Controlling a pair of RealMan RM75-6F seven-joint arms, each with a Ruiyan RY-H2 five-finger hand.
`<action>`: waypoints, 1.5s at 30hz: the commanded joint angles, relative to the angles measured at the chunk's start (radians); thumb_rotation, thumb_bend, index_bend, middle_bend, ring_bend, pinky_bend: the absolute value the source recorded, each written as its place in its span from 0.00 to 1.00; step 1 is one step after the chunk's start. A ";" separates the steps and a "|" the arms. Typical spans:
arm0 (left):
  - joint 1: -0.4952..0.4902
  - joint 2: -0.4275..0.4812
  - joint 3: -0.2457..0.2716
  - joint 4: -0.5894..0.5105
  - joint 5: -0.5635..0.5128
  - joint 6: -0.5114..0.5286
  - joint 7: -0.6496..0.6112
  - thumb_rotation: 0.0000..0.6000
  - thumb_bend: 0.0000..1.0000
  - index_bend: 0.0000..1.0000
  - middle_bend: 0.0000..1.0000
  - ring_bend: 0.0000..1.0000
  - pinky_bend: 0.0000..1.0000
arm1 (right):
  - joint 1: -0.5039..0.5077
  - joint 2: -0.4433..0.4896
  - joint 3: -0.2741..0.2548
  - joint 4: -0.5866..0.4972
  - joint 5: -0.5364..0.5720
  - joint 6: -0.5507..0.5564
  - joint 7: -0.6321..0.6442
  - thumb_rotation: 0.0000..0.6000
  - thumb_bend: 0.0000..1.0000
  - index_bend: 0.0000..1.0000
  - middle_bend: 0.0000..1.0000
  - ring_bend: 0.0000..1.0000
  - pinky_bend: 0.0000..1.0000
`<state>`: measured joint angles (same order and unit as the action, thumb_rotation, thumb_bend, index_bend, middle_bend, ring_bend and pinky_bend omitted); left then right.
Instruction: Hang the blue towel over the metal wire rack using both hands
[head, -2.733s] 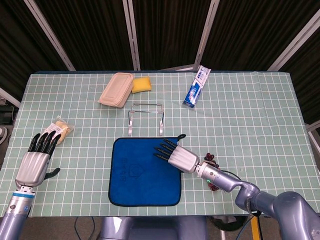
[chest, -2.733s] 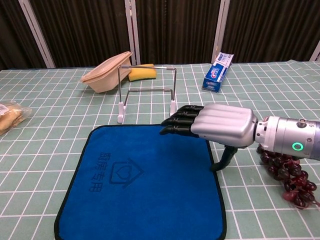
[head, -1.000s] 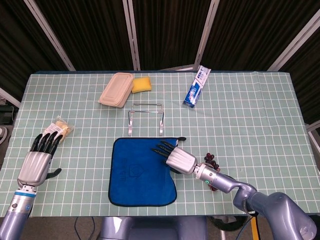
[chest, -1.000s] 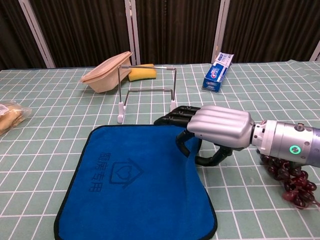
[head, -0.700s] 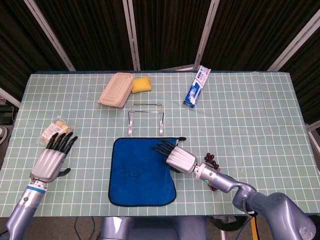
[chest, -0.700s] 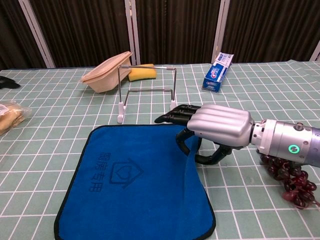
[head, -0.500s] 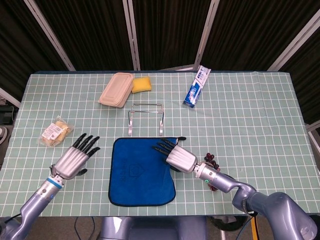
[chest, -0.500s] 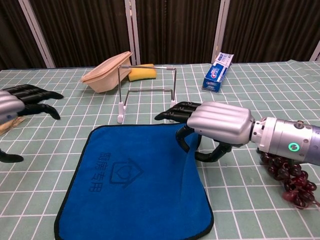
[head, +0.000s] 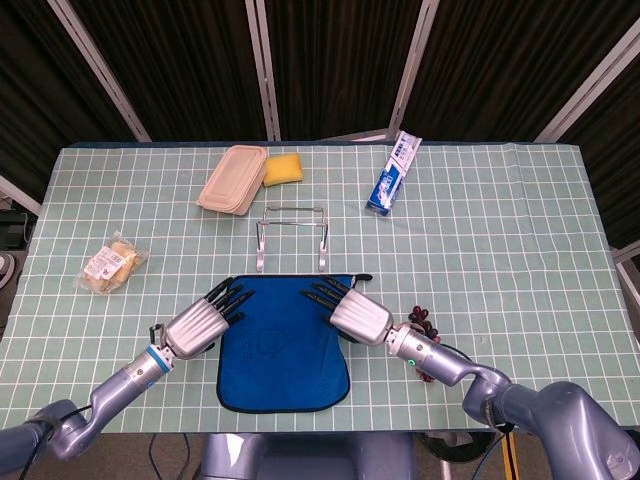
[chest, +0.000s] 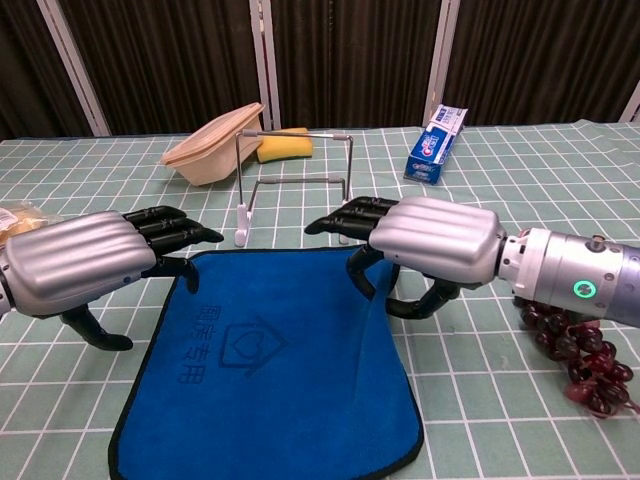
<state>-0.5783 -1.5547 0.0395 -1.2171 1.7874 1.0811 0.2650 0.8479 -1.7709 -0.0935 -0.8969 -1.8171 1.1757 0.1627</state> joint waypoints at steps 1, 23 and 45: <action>-0.004 -0.026 0.000 0.026 -0.016 -0.007 -0.002 1.00 0.02 0.33 0.00 0.00 0.00 | 0.000 0.001 0.003 -0.007 0.003 0.001 -0.002 1.00 0.45 0.66 0.00 0.00 0.00; -0.047 -0.088 -0.002 0.045 -0.055 -0.030 0.046 1.00 0.03 0.34 0.00 0.00 0.00 | -0.002 0.019 0.004 -0.040 0.005 0.000 -0.033 1.00 0.46 0.65 0.00 0.00 0.00; -0.059 -0.078 -0.007 -0.042 -0.108 -0.037 0.088 1.00 0.46 0.64 0.00 0.00 0.00 | -0.012 0.066 0.010 -0.110 0.000 0.030 -0.057 1.00 0.46 0.66 0.00 0.00 0.00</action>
<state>-0.6381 -1.6357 0.0335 -1.2537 1.6812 1.0413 0.3533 0.8366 -1.7126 -0.0876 -0.9946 -1.8160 1.1990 0.1094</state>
